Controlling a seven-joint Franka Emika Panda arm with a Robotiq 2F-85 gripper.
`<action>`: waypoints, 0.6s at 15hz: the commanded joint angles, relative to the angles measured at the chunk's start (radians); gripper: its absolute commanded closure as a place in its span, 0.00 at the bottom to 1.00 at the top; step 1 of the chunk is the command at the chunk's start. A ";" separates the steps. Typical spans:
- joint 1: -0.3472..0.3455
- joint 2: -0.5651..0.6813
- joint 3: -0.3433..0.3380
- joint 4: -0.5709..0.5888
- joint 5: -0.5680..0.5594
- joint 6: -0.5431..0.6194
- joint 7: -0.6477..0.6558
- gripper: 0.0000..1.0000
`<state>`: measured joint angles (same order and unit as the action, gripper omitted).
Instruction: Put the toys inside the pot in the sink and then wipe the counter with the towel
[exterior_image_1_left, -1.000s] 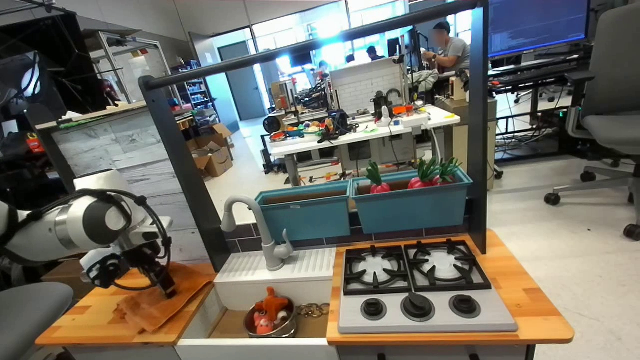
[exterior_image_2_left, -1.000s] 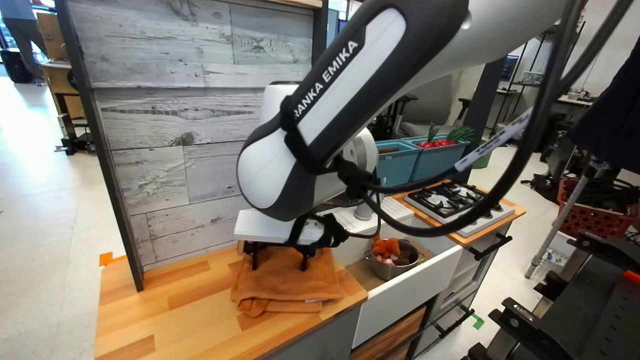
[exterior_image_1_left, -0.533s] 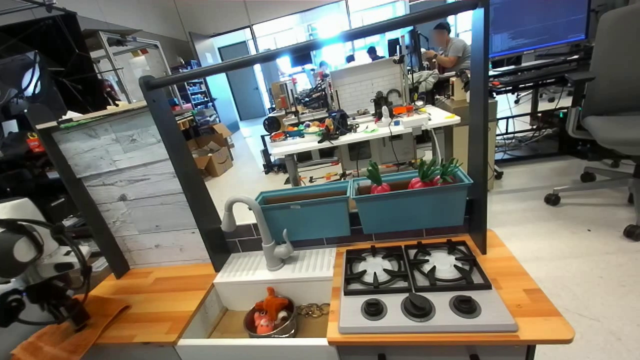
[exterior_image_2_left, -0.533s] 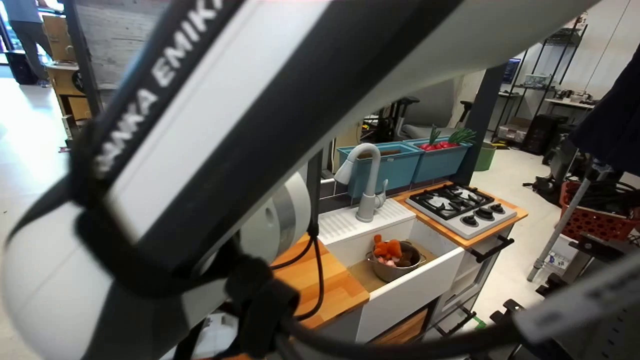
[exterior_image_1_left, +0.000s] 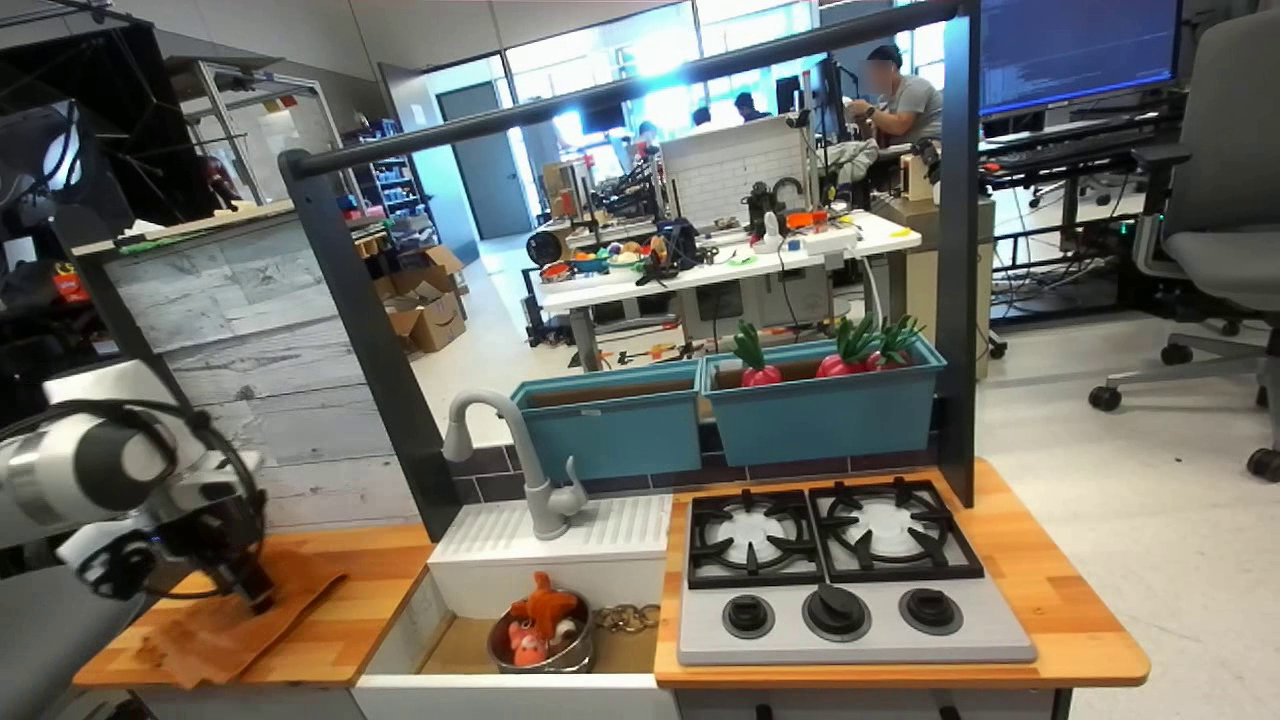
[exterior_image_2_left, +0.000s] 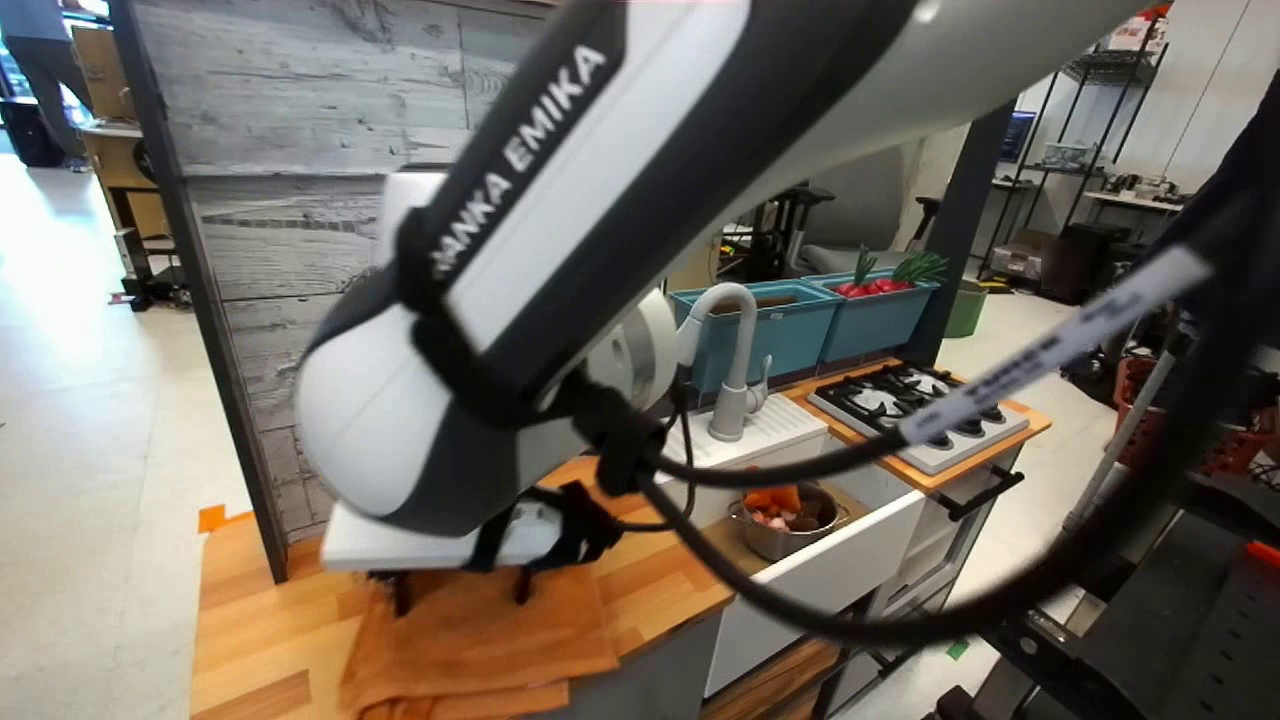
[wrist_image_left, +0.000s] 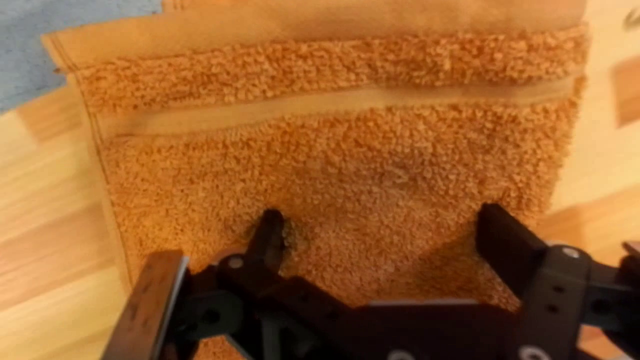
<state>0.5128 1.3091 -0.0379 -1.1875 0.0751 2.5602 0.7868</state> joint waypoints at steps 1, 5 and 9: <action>-0.081 -0.003 -0.042 -0.010 0.013 0.013 0.049 0.00; -0.099 0.009 -0.018 -0.002 -0.002 -0.008 0.027 0.00; -0.022 0.029 0.040 0.002 -0.032 0.003 -0.015 0.00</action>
<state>0.4283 1.3109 -0.0291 -1.1938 0.0653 2.5546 0.7924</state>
